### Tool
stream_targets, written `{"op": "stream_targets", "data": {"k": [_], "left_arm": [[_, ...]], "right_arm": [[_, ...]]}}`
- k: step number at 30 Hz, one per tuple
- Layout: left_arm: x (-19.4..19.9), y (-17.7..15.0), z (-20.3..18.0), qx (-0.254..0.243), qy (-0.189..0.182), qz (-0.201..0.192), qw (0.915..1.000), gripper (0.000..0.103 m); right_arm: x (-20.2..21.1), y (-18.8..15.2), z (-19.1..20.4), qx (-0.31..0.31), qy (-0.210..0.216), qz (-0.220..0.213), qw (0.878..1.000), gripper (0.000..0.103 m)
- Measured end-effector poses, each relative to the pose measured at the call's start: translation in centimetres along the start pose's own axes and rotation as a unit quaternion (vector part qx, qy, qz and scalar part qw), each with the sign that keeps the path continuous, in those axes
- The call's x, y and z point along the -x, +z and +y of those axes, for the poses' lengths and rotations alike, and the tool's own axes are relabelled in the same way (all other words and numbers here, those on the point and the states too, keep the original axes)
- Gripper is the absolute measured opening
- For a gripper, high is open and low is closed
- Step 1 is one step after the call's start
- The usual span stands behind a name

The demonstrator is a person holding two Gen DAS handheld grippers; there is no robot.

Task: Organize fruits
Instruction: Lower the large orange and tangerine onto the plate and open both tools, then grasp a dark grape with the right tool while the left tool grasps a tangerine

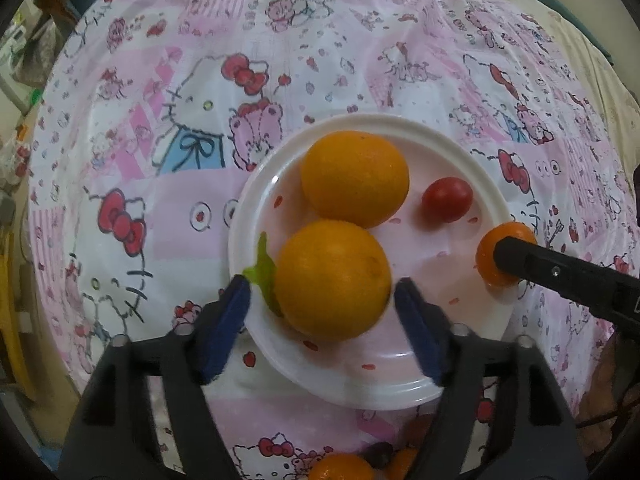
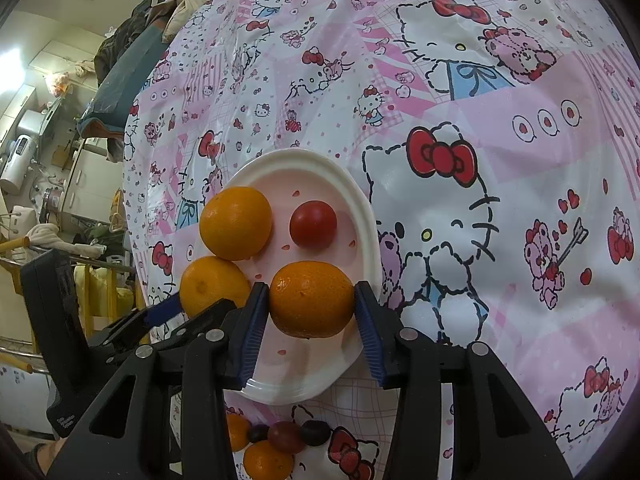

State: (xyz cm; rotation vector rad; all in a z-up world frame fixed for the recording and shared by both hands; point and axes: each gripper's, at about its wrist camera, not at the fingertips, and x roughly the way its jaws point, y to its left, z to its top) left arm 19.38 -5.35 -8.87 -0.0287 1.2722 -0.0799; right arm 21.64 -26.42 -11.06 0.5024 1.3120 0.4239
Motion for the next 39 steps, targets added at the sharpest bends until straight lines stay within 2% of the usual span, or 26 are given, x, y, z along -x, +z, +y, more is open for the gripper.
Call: {"op": "stream_targets", "data": {"k": [8, 12, 14, 15, 16, 26, 32, 39], "left_arm": [[0.3, -0.1, 0.2, 0.001, -0.001, -0.002, 1.0, 0.077], [0.9, -0.2, 0.1, 0.002, -0.005, -0.011, 0.9999, 0.082], [1.2, -0.2, 0.1, 0.0, -0.006, -0.016, 0.9998, 0.084], [1.3, -0.3, 0.1, -0.002, -0.006, -0.019, 0.9998, 0.084], [1.5, -0.3, 0.1, -0.004, -0.006, -0.022, 0.9997, 0.084], [3.9, -0.6, 0.8, 0.015, -0.015, -0.049, 0.9986, 0.084], [6.4, -1.6, 0.9, 0.01, -0.014, -0.09, 0.9958, 0.084], [9.3, -2.8, 1.6, 0.008, -0.012, -0.109, 0.994, 0.084]], "right_arm": [[0.3, 0.2, 0.0, 0.0, -0.003, -0.004, 1.0, 0.047], [0.6, 0.4, 0.0, -0.007, -0.004, -0.008, 1.0, 0.048], [0.8, 0.4, 0.0, -0.006, 0.0, -0.013, 1.0, 0.057], [1.0, 0.4, 0.1, -0.007, 0.004, -0.017, 1.0, 0.068], [1.3, 0.4, 0.1, -0.005, 0.004, -0.024, 1.0, 0.07], [3.9, 0.2, 0.7, -0.003, 0.01, -0.058, 0.998, 0.07], [6.4, -1.3, 1.2, 0.008, 0.013, -0.079, 0.997, 0.07], [8.8, -3.4, 2.9, 0.041, 0.014, -0.094, 0.995, 0.074]]}}
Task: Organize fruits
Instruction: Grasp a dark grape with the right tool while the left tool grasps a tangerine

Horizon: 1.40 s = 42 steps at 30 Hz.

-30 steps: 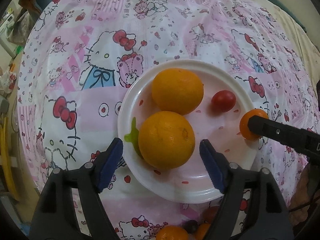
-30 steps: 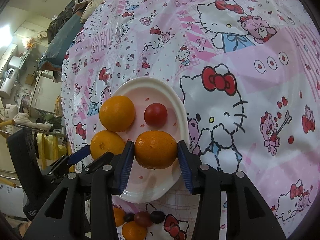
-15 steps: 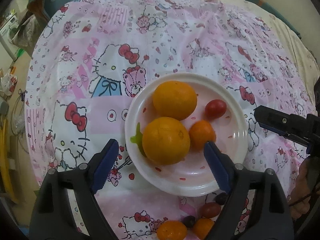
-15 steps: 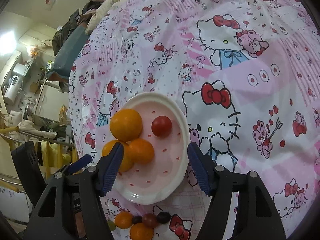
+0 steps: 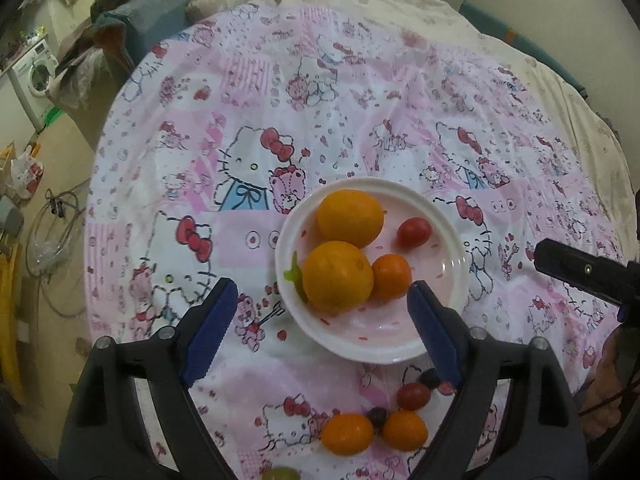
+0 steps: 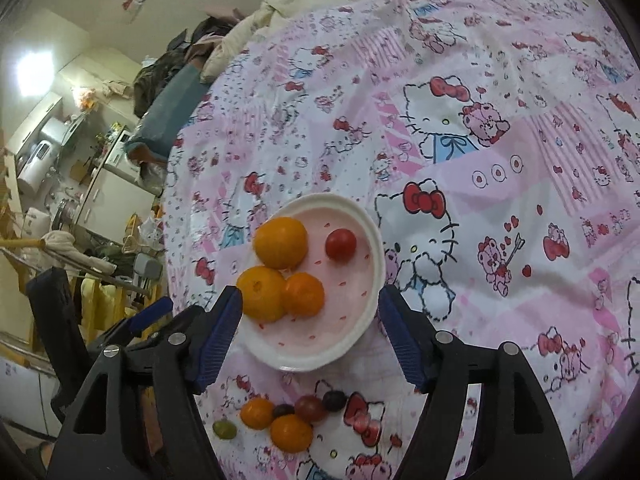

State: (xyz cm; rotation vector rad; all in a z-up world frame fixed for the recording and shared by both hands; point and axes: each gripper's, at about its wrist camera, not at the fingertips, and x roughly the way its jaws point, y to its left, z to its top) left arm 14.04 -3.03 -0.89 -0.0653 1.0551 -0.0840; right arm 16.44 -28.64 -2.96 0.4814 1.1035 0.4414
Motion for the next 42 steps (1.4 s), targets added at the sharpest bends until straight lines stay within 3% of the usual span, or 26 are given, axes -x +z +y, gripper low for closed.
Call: {"op": "stream_targets", "data": {"k": [13, 26, 35, 38, 40, 42], "left_arm": [[4.8, -3.3, 1.2, -0.007, 0.003, -0.02, 0.9998, 0.084], [4.0, -4.9, 2.9, 0.016, 0.034, -0.012, 0.9992, 0.084], [3.4, -4.8, 4.4, 0.059, 0.031, 0.001, 0.9978, 0.084], [3.3, -4.7, 4.6, 0.067, 0.024, 0.006, 0.9975, 0.084], [3.4, -4.8, 4.7, 0.065, 0.026, 0.006, 0.9975, 0.084], [3.4, -4.8, 4.8, 0.065, 0.025, 0.006, 0.9975, 0.084]], "right_arm": [[1.2, -4.2, 1.1, 0.016, -0.003, 0.014, 1.0, 0.074], [-0.6, -5.8, 0.7, 0.006, -0.016, 0.041, 0.999, 0.074], [-3.8, -6.5, -0.5, -0.038, 0.002, 0.092, 0.995, 0.073], [-5.3, -6.9, -0.7, -0.044, -0.01, 0.113, 0.993, 0.06], [-6.7, -7.3, -1.2, -0.058, -0.021, 0.134, 0.989, 0.044], [-7.8, -7.6, -1.7, -0.072, -0.031, 0.151, 0.985, 0.038]]}}
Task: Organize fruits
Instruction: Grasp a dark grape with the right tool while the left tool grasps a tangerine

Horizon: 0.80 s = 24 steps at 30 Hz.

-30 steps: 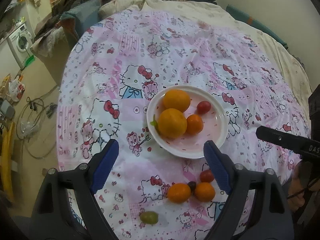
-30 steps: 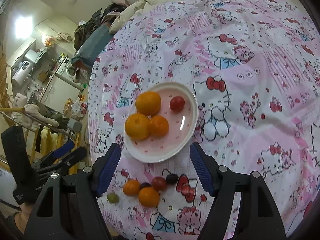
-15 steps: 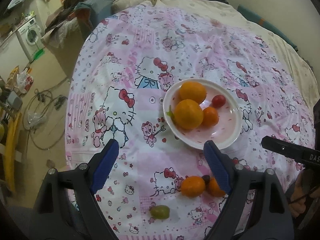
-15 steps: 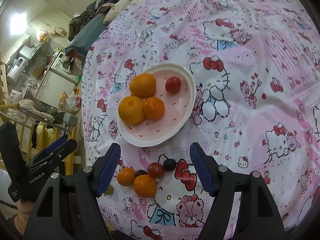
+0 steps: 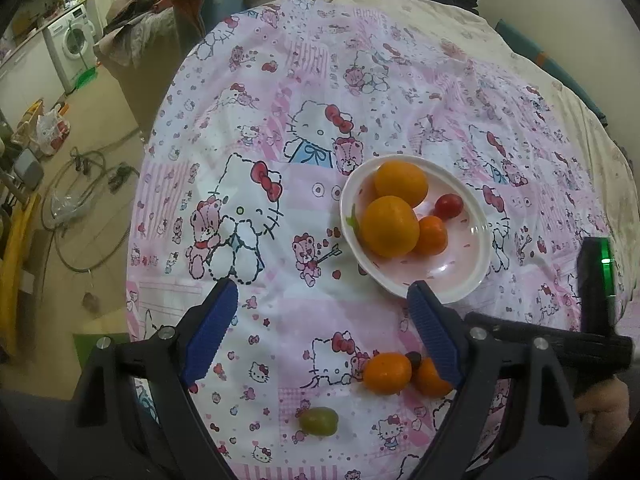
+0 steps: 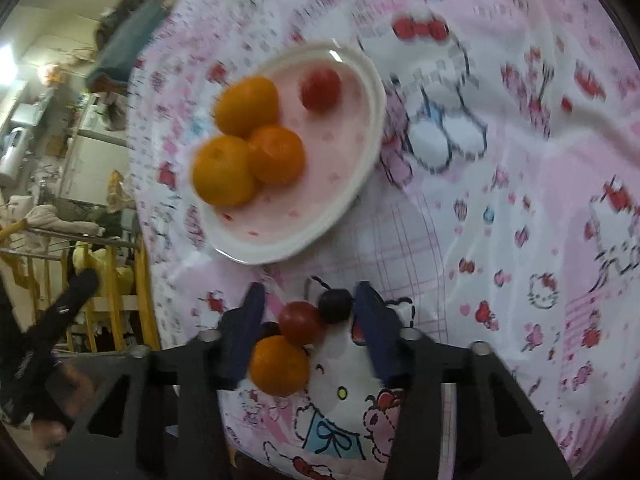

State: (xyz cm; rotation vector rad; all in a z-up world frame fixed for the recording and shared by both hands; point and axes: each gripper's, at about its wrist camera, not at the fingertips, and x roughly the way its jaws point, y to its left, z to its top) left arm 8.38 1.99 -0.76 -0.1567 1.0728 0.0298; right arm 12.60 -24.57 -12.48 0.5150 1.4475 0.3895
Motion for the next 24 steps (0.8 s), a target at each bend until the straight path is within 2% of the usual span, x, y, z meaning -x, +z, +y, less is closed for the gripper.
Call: {"op": "stream_targets", "data": {"k": [3, 7, 9, 10, 16, 19, 24], "left_arm": [[0.0, 0.0, 0.2, 0.003, -0.003, 0.0, 1.0, 0.084], [-0.1, 0.0, 0.5, 0.006, -0.003, 0.003, 1.0, 0.084], [-0.3, 0.0, 0.5, 0.008, -0.004, 0.008, 0.9999, 0.084], [-0.4, 0.0, 0.6, 0.009, -0.005, 0.01, 0.9999, 0.084], [-1.2, 0.0, 0.4, 0.012, -0.009, 0.027, 0.9995, 0.084], [-2.4, -0.5, 0.1, 0.006, -0.006, 0.057, 0.9983, 0.084], [-4.7, -2.1, -1.5, -0.013, -0.03, 0.118, 0.9925, 0.084]], "right_arm": [[-1.4, -0.2, -0.3, -0.004, -0.026, 0.015, 1.0, 0.031], [-1.9, -0.1, -0.8, -0.018, -0.028, 0.019, 0.999, 0.03], [-2.1, -0.2, -0.8, -0.013, -0.035, 0.02, 0.999, 0.026], [-2.1, -0.2, -1.0, -0.014, -0.033, 0.021, 0.999, 0.021], [-1.0, -0.3, -1.6, -0.028, 0.0, 0.007, 1.0, 0.021], [0.4, -0.2, -1.4, -0.024, 0.013, -0.011, 1.0, 0.021], [2.3, -0.2, -1.4, -0.025, 0.031, -0.038, 0.998, 0.021]]}}
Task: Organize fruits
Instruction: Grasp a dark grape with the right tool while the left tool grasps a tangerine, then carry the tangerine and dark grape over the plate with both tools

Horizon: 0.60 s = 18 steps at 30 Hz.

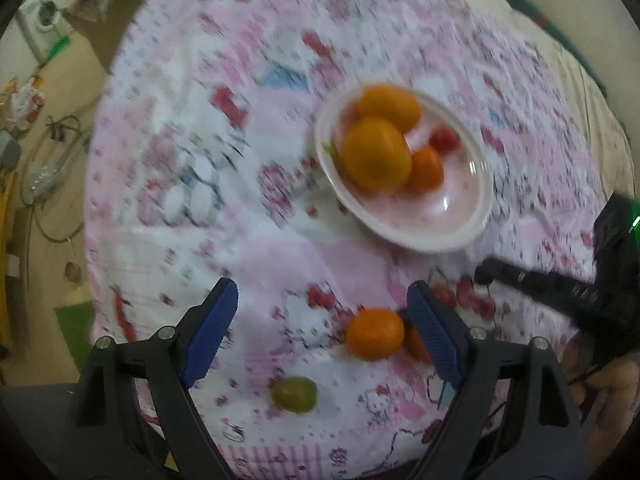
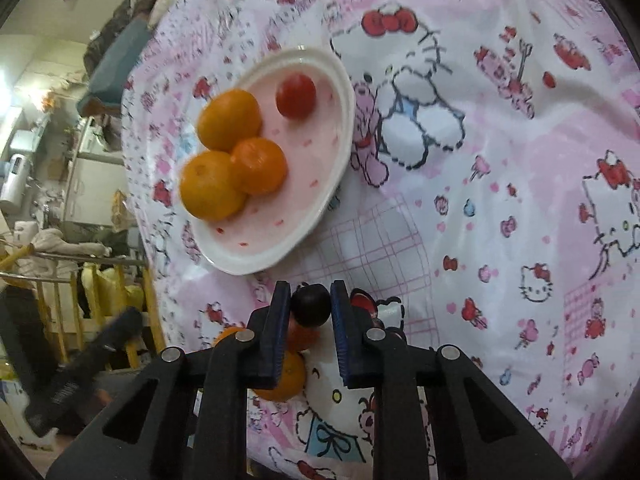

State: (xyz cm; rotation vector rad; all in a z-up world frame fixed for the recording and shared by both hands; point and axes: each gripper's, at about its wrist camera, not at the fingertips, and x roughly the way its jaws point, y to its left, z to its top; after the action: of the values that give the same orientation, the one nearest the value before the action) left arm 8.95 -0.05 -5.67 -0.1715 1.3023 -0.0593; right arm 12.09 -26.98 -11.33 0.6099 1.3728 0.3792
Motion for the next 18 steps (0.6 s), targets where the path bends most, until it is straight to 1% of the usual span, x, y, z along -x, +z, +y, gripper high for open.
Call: {"op": "stream_targets", "data": {"k": [2, 4, 6, 9, 10, 11, 12, 13, 14, 18], "left_arm": [[-0.9, -0.4, -0.7, -0.008, 0.003, 0.019, 0.9998, 0.077], [-1.7, -0.7, -1.1, -0.007, 0.002, 0.037, 0.9993, 0.075], [-2.8, -1.0, -1.4, -0.001, -0.006, 0.066, 0.9978, 0.074], [-4.0, -1.4, -1.9, 0.003, -0.01, 0.093, 0.9956, 0.071], [-4.3, -1.5, -2.0, 0.005, -0.013, 0.101, 0.9948, 0.065], [-4.8, -1.6, -2.1, 0.01, -0.019, 0.113, 0.9933, 0.058], [-5.1, -1.7, -2.1, 0.016, -0.031, 0.121, 0.9921, 0.052], [-5.3, -1.8, -2.1, 0.024, -0.049, 0.13, 0.9901, 0.038], [-5.4, -1.8, -2.2, 0.028, -0.052, 0.134, 0.9892, 0.038], [-5.0, -1.7, -2.8, 0.012, -0.042, 0.125, 0.9912, 0.037]], "right_arm": [[0.6, 0.1, 0.0, 0.002, 0.005, -0.01, 1.0, 0.021], [1.3, 0.2, -0.1, 0.002, 0.004, -0.019, 1.0, 0.021], [1.7, 0.3, -0.4, 0.0, 0.004, -0.022, 1.0, 0.021], [2.2, 0.4, -0.7, -0.003, 0.004, -0.027, 1.0, 0.021], [2.4, 0.3, -0.9, -0.003, 0.005, -0.028, 1.0, 0.021], [2.6, 0.3, -1.1, -0.004, 0.005, -0.029, 1.0, 0.021], [2.8, 0.3, -1.2, -0.004, 0.006, -0.031, 1.0, 0.021], [2.9, 0.3, -1.3, -0.004, 0.006, -0.032, 0.999, 0.021], [3.1, 0.3, -1.4, -0.004, 0.006, -0.034, 0.999, 0.021], [3.6, 0.2, -1.9, -0.006, 0.009, -0.036, 0.999, 0.021]]}}
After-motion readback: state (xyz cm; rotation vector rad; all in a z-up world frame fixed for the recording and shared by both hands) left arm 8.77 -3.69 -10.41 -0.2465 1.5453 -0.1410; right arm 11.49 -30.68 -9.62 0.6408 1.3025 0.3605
